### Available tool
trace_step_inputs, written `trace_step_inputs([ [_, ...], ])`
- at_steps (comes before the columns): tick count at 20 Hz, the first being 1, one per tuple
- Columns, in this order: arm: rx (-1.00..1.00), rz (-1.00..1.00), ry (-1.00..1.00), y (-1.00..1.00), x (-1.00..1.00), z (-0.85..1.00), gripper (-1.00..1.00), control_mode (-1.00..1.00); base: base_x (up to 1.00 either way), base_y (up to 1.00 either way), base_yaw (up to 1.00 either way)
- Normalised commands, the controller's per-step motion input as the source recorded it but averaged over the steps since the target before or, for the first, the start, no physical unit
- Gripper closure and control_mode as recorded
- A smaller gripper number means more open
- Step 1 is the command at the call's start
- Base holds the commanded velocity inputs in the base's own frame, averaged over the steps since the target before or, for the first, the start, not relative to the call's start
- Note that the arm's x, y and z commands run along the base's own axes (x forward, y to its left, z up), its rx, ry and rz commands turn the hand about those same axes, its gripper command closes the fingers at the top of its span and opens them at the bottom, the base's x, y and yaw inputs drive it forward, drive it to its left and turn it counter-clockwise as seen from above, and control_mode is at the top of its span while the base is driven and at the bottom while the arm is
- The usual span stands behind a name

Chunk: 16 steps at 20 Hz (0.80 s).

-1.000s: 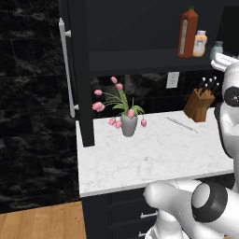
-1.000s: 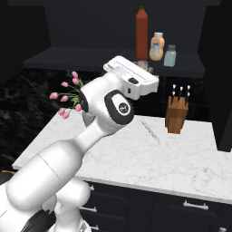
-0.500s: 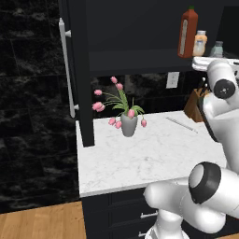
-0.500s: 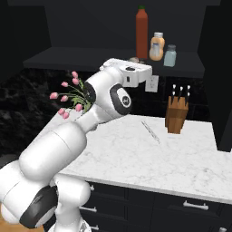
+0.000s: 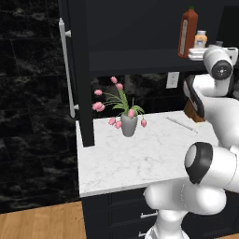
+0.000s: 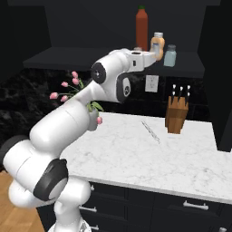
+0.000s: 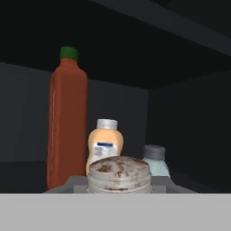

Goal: Put the shaker and condiment bottle from the counter next to their counterparts in the cabinet.

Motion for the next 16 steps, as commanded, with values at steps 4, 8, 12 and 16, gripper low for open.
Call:
trace_step_inputs([
  [4, -0.01, 0.03, 0.01, -0.10, 0.40, -0.11, 1.00, -1.00, 0.00, 0.00, 0.00],
  [8, 0.00, 0.00, 0.01, -0.32, 0.20, 0.00, 1.00, -1.00, 0.00, 0.00, 0.00],
  [12, 0.00, 0.00, 0.06, -0.24, 0.19, 0.00, 1.00, -1.00, 0.00, 0.00, 0.00],
  [16, 0.00, -0.01, 0.08, 0.00, 0.34, -0.06, 1.00, -1.00, 0.00, 0.00, 0.00],
])
